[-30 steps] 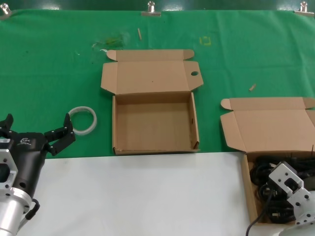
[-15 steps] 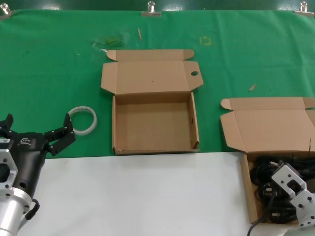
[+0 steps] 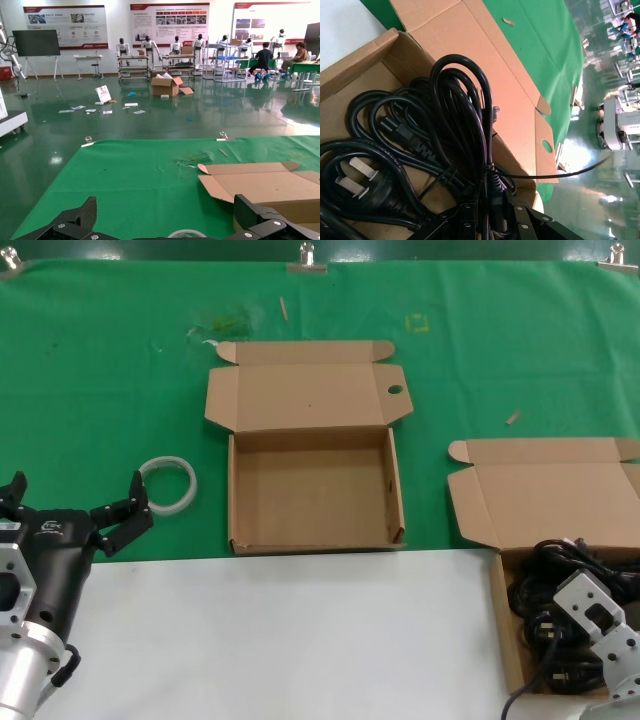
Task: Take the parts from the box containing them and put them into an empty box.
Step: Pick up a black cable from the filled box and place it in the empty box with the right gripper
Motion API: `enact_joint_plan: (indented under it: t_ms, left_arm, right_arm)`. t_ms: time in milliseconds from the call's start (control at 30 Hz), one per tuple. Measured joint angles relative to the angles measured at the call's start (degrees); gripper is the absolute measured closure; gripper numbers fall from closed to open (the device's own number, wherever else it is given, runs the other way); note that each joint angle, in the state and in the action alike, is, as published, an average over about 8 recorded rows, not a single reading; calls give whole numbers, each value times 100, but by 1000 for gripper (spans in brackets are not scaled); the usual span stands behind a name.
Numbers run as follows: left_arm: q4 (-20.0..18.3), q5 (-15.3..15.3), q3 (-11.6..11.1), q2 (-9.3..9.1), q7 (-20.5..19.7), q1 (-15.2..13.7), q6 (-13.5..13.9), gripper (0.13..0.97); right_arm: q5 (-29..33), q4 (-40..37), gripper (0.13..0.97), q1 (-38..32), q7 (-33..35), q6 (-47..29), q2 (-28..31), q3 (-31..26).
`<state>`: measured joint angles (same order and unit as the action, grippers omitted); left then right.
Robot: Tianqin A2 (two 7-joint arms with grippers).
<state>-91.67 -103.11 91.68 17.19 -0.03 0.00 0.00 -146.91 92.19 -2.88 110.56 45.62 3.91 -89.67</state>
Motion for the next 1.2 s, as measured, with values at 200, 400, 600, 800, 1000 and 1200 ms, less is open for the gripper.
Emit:
enact_joint_plan:
  t_ms: [200, 400, 600, 800, 1000, 1200]
  left_arm:
    - [0, 1, 0, 0, 0, 0, 0, 132]
    - [0, 0, 0, 0, 1, 0, 0, 132]
    - [0, 0, 0, 0, 1, 0, 0, 132]
    - [0, 0, 0, 0, 1, 0, 0, 132]
    - [0, 0, 0, 0, 1, 0, 0, 132]
    - [0, 0, 0, 0, 1, 0, 0, 132]
  right_arm:
    - [5, 196, 867, 53, -15, 84, 0, -1]
    - [93, 722, 867, 85, 33, 331, 0, -103]
    - [218, 1275, 867, 16, 124, 576, 0, -362]
    - [368, 1207, 867, -258, 44, 495, 0, -852]
    - [521, 448, 867, -691, -304, 86, 0, -1412]
    - [638, -524, 867, -1234, -726, -374, 0, -1904]
